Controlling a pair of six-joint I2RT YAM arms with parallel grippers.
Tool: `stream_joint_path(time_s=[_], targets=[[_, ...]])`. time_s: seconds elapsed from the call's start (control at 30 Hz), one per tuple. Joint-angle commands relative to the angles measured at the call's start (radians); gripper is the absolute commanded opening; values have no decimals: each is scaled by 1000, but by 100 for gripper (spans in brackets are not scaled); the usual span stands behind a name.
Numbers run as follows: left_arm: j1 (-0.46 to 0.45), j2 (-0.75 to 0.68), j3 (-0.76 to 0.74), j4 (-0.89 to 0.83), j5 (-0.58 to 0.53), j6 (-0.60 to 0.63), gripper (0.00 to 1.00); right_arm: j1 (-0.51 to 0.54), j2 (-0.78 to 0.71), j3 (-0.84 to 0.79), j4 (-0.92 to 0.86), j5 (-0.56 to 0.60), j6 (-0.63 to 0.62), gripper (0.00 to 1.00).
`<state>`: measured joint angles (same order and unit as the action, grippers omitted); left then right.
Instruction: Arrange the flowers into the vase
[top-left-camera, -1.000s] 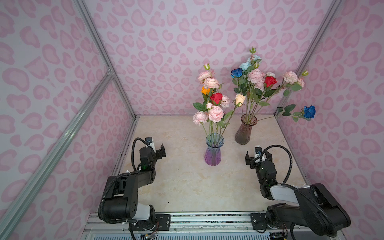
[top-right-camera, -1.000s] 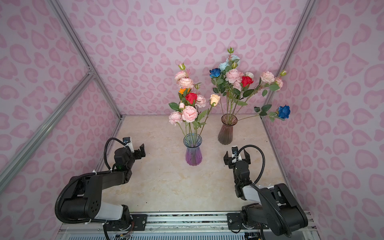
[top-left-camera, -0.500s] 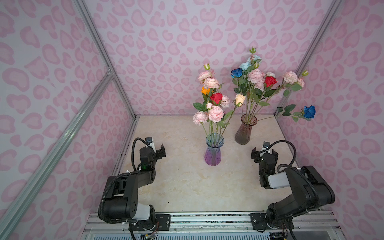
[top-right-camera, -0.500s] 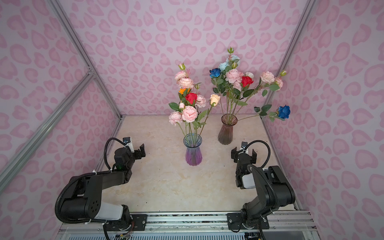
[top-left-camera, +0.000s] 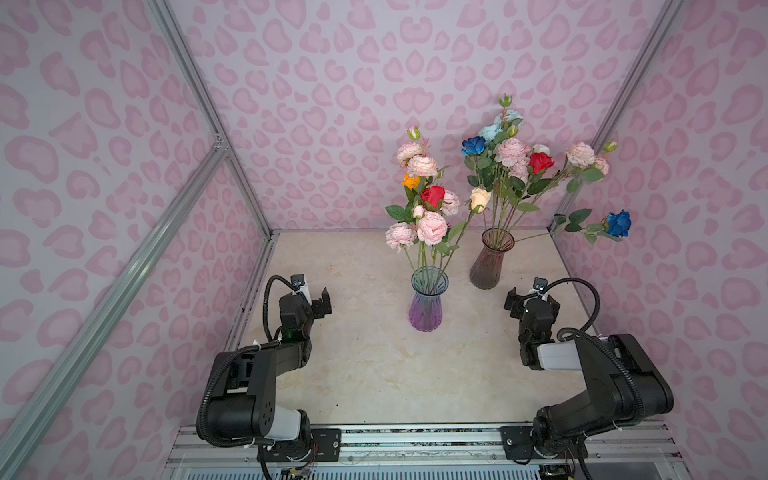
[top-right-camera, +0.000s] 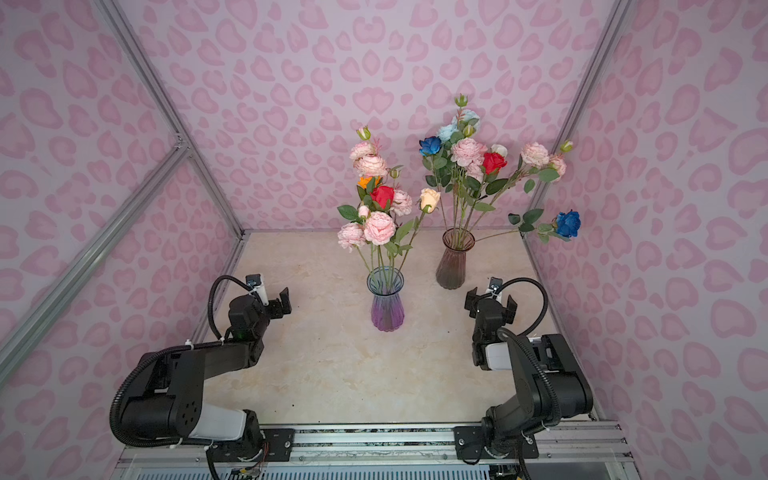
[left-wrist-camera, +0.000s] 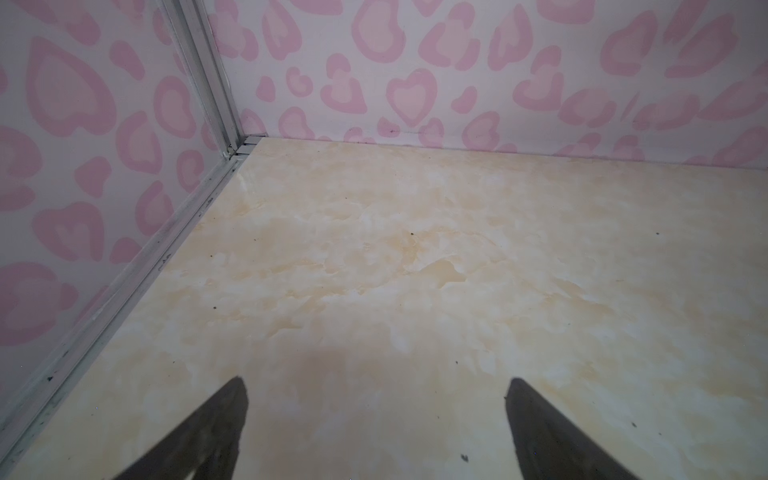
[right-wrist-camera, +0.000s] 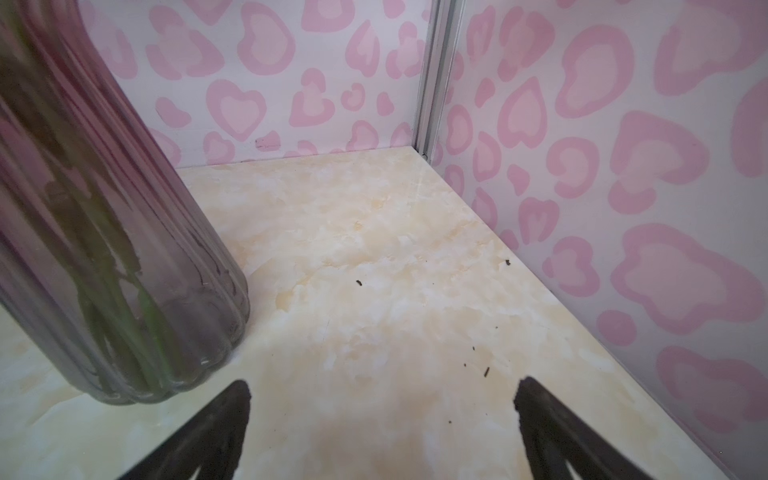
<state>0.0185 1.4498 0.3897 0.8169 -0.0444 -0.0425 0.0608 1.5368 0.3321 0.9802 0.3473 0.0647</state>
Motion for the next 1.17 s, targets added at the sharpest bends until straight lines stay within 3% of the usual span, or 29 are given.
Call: stream_joint_path(time_s=[0.0,1.13], targets=[[1,2,7,25,6,3,98,13,2,6,-9,24,-7,100],[1,1,7,21,5,2,98,13,-1,1,-1,25,-8,100]])
